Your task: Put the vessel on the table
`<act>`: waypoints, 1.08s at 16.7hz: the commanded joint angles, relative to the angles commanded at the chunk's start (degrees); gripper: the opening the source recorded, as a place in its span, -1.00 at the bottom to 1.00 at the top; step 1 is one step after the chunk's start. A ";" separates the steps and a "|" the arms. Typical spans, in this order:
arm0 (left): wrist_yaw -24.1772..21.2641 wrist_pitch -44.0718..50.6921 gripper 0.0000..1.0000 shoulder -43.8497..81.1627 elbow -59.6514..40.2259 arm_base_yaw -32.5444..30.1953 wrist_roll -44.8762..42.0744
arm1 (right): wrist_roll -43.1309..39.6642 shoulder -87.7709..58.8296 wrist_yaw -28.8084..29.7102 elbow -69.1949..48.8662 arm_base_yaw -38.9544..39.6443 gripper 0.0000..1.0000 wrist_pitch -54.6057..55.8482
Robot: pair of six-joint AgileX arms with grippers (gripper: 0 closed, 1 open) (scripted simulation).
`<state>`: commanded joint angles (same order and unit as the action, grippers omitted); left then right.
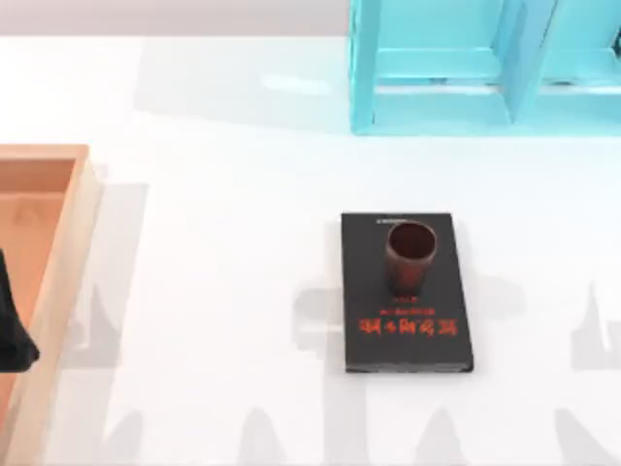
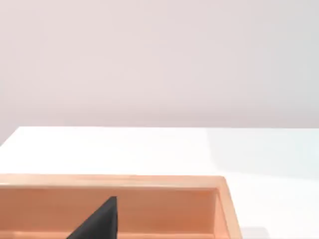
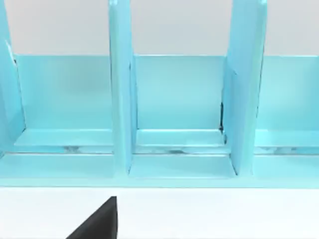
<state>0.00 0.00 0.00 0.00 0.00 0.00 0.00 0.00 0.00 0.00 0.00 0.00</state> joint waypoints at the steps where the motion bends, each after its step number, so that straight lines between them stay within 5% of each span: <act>1: 0.00 0.00 1.00 0.00 0.00 0.00 0.00 | 0.00 0.00 0.00 0.00 0.00 1.00 0.00; 9: 0.61 8.63 1.00 16.31 -15.23 -10.43 5.63 | 0.00 0.00 0.00 0.00 0.00 1.00 0.00; 18: 3.97 33.54 1.00 70.32 -69.70 -35.34 24.07 | 0.00 0.00 0.00 0.00 0.00 1.00 0.00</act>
<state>3.97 33.54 70.32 -69.70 -35.34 24.07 0.00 0.00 0.00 0.00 0.00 0.00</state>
